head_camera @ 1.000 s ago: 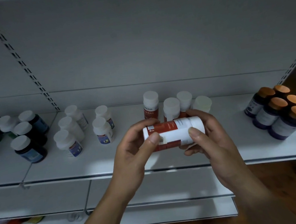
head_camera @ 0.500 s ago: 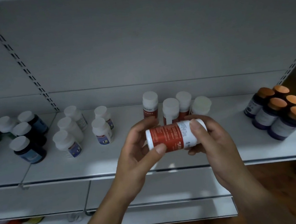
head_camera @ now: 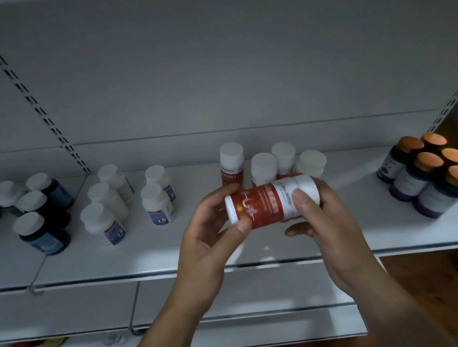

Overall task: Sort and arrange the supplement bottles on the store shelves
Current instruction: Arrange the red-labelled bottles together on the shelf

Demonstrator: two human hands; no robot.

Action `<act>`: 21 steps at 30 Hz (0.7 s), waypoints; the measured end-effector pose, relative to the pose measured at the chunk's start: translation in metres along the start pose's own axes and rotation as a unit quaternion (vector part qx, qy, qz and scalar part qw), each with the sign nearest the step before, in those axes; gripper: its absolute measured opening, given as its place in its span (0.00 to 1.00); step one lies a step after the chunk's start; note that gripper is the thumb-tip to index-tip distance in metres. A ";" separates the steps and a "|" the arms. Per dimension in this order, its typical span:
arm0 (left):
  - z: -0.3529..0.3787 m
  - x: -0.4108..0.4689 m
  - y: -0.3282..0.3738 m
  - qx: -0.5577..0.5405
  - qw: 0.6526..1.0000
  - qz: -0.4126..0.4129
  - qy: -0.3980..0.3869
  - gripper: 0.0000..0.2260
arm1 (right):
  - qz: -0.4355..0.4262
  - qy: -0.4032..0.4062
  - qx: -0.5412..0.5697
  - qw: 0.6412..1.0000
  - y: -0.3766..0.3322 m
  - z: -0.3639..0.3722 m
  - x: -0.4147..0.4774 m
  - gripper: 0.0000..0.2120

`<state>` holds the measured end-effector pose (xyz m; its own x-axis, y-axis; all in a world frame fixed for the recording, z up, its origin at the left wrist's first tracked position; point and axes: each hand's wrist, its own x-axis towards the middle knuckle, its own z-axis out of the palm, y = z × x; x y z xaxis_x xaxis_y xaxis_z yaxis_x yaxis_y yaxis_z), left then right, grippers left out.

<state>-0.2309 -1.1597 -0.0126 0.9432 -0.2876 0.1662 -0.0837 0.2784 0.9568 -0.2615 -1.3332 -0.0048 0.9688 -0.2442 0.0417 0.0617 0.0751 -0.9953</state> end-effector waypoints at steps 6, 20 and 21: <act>-0.001 0.001 -0.003 0.030 0.999 -0.012 -0.012 0.25 | -0.012 0.027 0.005 1.000 0.001 0.002 -0.001 0.21; 0.008 0.001 0.003 0.097 0.991 -0.083 0.035 0.21 | 0.012 0.024 0.015 1.000 -0.001 0.004 0.004 0.28; 0.008 0.001 0.002 0.097 0.991 -0.090 0.029 0.21 | 0.012 0.024 0.009 1.000 -0.001 0.005 0.005 0.28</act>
<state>-0.2323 -1.1665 -0.0089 0.9650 -0.2617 -0.0195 0.0322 0.0446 0.9985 -0.2557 -1.3299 -0.0031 0.9572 -0.2891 0.0135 0.0438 0.0988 -0.9941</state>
